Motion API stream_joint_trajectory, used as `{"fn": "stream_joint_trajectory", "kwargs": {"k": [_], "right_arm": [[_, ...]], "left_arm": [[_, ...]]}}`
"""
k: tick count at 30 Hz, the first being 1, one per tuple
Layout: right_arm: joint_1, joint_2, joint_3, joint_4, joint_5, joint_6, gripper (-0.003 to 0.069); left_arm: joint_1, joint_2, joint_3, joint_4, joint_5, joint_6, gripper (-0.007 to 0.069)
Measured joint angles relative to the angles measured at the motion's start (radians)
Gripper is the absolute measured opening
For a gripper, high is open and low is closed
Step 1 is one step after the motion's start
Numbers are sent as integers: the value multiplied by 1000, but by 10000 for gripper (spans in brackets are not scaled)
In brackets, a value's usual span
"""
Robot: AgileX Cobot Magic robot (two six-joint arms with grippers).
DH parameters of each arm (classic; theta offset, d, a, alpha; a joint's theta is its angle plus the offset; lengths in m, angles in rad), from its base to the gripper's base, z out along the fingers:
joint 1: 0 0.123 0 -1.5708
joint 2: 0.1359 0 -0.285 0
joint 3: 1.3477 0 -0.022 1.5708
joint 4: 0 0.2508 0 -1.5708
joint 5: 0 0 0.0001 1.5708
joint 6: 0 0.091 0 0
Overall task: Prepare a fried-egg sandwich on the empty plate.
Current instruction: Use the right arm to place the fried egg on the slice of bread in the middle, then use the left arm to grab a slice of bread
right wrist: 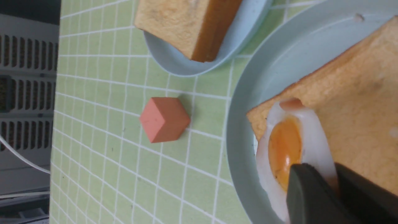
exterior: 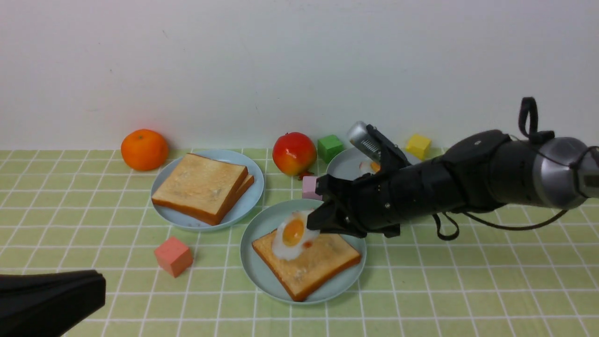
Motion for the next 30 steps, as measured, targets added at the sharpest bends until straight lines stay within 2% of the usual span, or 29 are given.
{"fn": "stream_joint_trajectory", "kwargs": {"k": [5, 11, 15, 17, 18, 19, 23, 24, 25, 27, 30], "right_arm": [[0, 30, 0, -3, -6, 0, 131], [-20, 33, 0, -31, 3, 0, 374], [-104, -25, 0, -152, 52, 23, 441], [-158, -84, 0, -261, 95, 74, 428], [-163, -98, 0, -274, 107, 87, 421], [-199, -156, 0, -384, 161, 141, 388], [-235, -332, 0, -665, 303, 293, 258], [-236, -407, 1, -748, 362, 348, 197], [-236, -418, 1, -772, 369, 356, 189], [-236, -553, 23, -877, 442, 429, 96], [-236, -720, 69, -962, 494, 475, 20]], "left_arm": [[0, 0, 0, 1, 10, -1, 13], [0, 0, 0, 0, 10, -1, 18], [0, 0, 5, -9, 11, -1, 22], [0, 5, 20, -16, 12, -1, 24], [0, 5, 20, -16, 12, -1, 24], [0, 31, 27, -18, 28, -6, 26], [0, 168, 24, -19, 47, -62, 26], [0, 233, 13, -19, 57, -89, 24], [0, 245, 10, -19, 59, -89, 23], [0, 387, -46, -9, 95, -113, 0], [0, 556, -139, 20, 138, -118, -13]]}}
